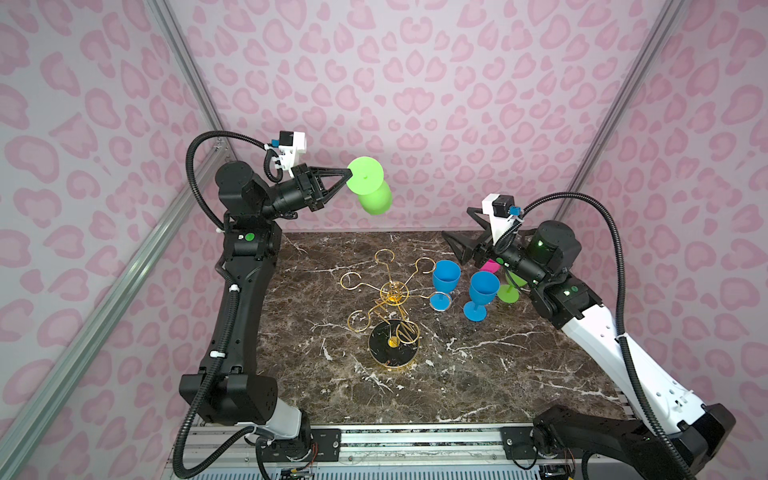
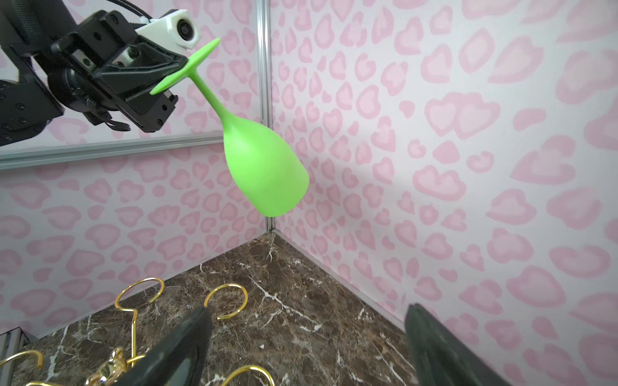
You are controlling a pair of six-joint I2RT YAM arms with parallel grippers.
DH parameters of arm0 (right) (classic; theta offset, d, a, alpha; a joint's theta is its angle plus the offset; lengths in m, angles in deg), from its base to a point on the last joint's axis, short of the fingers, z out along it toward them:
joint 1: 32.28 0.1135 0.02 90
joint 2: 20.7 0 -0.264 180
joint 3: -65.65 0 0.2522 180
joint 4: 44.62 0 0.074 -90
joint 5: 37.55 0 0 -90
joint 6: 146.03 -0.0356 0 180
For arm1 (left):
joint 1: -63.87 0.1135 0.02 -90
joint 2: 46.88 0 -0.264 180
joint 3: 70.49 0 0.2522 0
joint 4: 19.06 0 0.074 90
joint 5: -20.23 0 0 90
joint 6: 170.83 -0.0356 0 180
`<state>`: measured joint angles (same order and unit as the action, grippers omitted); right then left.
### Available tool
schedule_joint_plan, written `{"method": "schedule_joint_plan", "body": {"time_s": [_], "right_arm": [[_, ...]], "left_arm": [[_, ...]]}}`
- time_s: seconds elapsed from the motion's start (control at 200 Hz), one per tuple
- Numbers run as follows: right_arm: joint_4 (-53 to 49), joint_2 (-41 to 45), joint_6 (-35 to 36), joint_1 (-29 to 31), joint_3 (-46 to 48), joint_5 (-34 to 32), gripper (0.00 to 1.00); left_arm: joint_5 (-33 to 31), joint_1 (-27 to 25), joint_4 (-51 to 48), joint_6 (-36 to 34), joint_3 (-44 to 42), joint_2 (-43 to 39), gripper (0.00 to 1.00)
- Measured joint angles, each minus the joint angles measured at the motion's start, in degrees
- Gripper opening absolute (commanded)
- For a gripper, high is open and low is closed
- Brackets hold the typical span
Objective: Take the wine glass off the wine glass rack
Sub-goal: 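Raise the lime-green glass upside down with the left gripper while the right gripper rises, then move the right gripper to the glass bowl beside the left gripper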
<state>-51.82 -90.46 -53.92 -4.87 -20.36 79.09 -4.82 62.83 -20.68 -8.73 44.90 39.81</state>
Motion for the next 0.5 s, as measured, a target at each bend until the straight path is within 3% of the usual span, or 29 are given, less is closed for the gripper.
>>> {"method": "schedule_joint_plan", "body": {"time_s": [0.205, 0.5], "right_arm": [[7.3, -3.1, 3.7, 2.4, -1.4, -0.2, 0.97], [8.6, -8.2, 7.2, 5.0, -7.3, 0.0, 0.97]], "left_arm": [[-1.5, -3.8, 4.2, 4.4, -0.7, -1.2, 0.04], [-2.7, -8.6, 4.7, 6.3, -1.7, -1.5, 0.04]]}}
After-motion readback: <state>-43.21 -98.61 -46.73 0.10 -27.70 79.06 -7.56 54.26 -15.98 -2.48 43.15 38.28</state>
